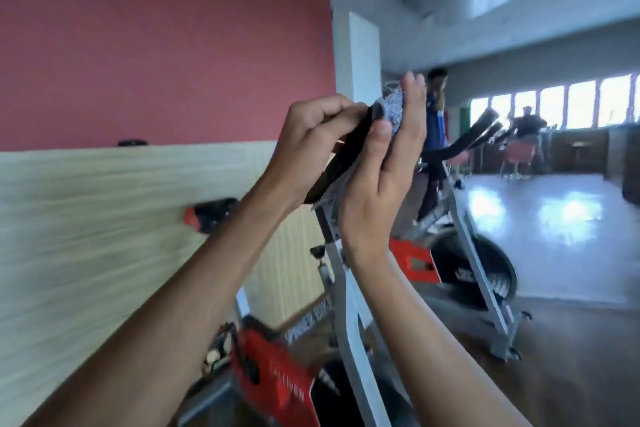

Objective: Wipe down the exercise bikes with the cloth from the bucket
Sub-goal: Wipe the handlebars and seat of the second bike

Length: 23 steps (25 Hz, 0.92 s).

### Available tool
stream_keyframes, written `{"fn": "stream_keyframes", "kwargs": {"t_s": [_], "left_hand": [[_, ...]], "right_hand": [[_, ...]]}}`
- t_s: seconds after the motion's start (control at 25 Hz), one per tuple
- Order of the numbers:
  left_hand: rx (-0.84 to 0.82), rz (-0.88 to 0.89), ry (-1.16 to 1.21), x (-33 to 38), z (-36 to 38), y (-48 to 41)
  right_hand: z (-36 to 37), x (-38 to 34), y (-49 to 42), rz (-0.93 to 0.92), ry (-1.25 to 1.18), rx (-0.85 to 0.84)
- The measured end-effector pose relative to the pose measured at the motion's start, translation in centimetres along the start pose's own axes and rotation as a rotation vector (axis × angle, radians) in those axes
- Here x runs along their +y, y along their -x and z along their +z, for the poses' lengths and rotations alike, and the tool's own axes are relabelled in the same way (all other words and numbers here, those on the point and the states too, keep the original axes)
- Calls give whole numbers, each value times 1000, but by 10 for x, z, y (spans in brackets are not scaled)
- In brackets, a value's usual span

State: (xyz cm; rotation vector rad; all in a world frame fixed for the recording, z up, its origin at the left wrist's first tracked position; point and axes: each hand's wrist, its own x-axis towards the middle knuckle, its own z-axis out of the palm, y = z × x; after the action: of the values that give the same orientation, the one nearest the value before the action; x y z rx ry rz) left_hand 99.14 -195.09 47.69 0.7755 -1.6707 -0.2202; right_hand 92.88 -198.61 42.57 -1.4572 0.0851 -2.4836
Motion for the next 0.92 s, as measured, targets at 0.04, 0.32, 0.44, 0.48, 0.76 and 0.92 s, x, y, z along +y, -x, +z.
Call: {"fn": "stream_keyframes", "kwargs": {"t_s": [0.04, 0.32, 0.44, 0.48, 0.76, 0.92], "left_hand": [[-5, 19, -3, 0, -1, 0], [-73, 194, -27, -11, -6, -6], [-111, 270, -30, -17, -6, -10], [-118, 291, -20, -20, -5, -10], [-221, 365, 95, -44, -18, -15], [-245, 386, -28, -67, -46, -3]], "right_hand": [[3, 2, 0, -5, -18, 24], [6, 25, 3, -187, -41, 74], [11, 34, 1, -260, -47, 120], [12, 37, 1, -272, -46, 135], [23, 60, 14, -387, -55, 214], [42, 73, 30, -434, -67, 341]]}}
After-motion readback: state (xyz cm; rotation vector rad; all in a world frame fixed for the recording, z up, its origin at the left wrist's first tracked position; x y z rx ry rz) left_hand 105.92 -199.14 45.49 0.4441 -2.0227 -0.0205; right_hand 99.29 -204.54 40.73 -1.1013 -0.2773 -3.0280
